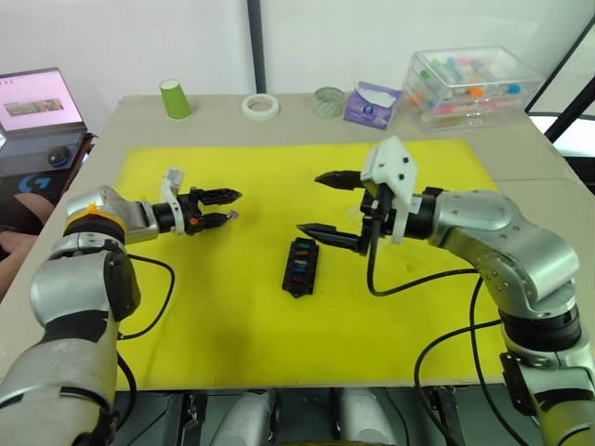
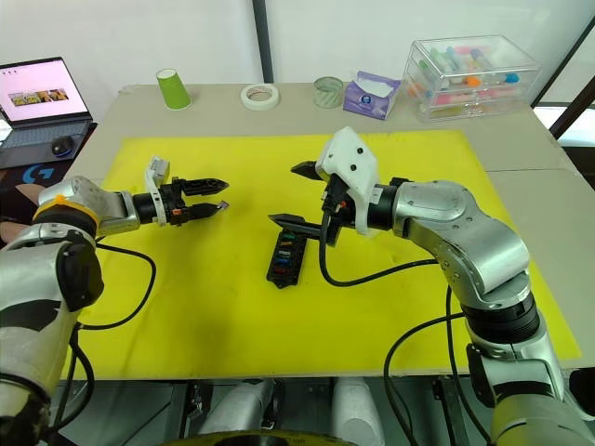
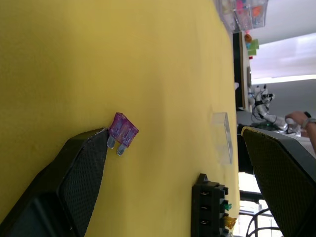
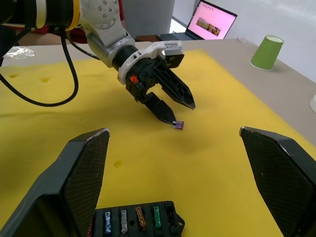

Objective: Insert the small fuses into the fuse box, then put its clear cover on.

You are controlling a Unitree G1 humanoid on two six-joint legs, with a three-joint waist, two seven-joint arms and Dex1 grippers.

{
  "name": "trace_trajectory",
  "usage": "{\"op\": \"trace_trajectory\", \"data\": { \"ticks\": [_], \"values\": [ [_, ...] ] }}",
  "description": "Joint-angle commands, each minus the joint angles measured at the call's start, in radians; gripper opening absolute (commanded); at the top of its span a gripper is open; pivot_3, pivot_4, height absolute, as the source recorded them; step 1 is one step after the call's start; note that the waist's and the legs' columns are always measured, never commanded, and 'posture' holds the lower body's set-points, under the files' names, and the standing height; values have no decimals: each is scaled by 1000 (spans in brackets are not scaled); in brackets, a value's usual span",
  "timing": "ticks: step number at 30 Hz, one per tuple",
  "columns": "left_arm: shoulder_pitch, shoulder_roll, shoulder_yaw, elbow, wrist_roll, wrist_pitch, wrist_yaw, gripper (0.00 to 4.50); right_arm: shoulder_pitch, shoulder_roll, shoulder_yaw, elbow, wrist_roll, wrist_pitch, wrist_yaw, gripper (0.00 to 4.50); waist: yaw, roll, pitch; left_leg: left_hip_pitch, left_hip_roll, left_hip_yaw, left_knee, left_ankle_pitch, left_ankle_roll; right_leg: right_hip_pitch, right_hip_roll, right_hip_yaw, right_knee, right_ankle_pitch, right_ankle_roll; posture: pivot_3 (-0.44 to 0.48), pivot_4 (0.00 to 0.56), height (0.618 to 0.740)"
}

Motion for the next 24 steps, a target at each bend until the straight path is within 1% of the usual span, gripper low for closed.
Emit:
{"op": "trace_trajectory", "data": {
  "ticks": [1,2,5,6,11,17,20,21,24],
  "values": [
    [10,0,1,-1,31,-23,6,4054,-20,-2,-25,-42,11,-6,-7,4500,-1,0,0,0,0,0,0,0,0,0,0,0,0,0,0,0,150,740],
    [14,-1,6,0,33,-27,19,3892,-21,-2,-22,-40,9,-7,-7,4500,-1,0,0,0,0,0,0,0,0,0,0,0,0,0,0,0,150,740],
    [27,-6,9,3,44,-35,37,2840,-24,-2,-19,-39,10,-7,-5,4500,-2,0,0,0,0,0,0,0,0,0,0,0,0,0,0,0,150,740],
    [31,-8,9,3,48,-36,39,2371,-25,-1,-18,-39,10,-6,-5,4500,-3,0,0,0,0,0,0,0,0,0,0,0,0,0,0,0,150,740],
    [47,-13,-2,1,69,-51,46,706,-28,2,-14,-40,11,-5,-7,4500,-3,0,0,0,0,0,0,0,0,0,0,0,0,0,0,0,150,740],
    [48,-15,3,-1,76,-45,42,706,-29,4,-9,-37,9,-6,-5,4500,-3,0,0,0,0,0,0,0,0,0,0,0,0,0,0,0,150,740],
    [45,-16,19,0,69,-49,55,140,-31,5,-6,-26,5,-11,0,4500,-3,0,0,0,0,0,0,0,0,0,0,0,0,0,0,0,150,740],
    [45,-15,18,-1,70,-48,52,64,-31,6,-4,-25,4,-12,0,4500,-3,0,0,0,0,0,0,0,0,0,0,0,0,0,0,0,150,740],
    [44,-12,19,-2,71,-40,46,64,-33,8,-1,-23,5,-12,1,4500,-3,0,0,0,0,0,0,0,0,0,0,0,0,0,0,0,150,740]
  ]
}}
